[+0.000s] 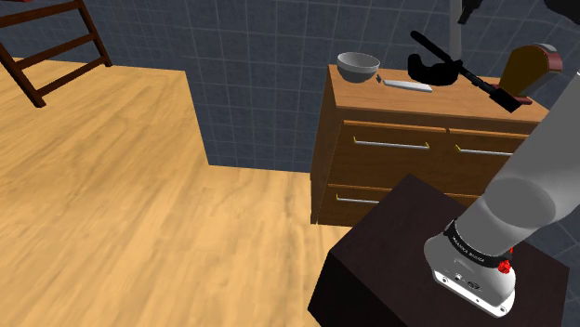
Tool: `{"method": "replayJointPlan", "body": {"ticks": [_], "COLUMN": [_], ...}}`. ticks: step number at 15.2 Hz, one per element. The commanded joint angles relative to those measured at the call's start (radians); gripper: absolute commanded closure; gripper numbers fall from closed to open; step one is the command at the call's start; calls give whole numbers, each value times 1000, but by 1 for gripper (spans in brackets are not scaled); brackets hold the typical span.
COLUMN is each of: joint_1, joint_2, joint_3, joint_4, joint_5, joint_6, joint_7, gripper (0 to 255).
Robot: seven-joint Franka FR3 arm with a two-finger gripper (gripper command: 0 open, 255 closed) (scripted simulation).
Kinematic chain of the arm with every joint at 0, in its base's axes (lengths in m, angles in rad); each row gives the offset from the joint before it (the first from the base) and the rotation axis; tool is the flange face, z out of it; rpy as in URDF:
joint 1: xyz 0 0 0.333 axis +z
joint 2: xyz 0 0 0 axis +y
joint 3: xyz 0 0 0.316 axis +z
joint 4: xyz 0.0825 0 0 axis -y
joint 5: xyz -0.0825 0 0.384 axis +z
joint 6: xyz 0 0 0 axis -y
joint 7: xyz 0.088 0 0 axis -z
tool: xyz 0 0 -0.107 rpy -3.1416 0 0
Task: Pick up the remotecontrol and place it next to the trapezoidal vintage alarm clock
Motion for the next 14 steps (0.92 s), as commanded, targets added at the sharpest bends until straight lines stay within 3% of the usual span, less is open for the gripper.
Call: {"method": "replayJointPlan", "body": {"ticks": [1,8,14], "joint_1": [-19,-124,-252], "joint_2": [-24,-4,75], "joint_3": [-17,-90,-151], "joint_4": [-29,-14,59], "joint_5": [-13,8,73], "joint_6": [9,4,-19], "joint_7": [-41,-215,-387], "gripper": [255,255,255]}}
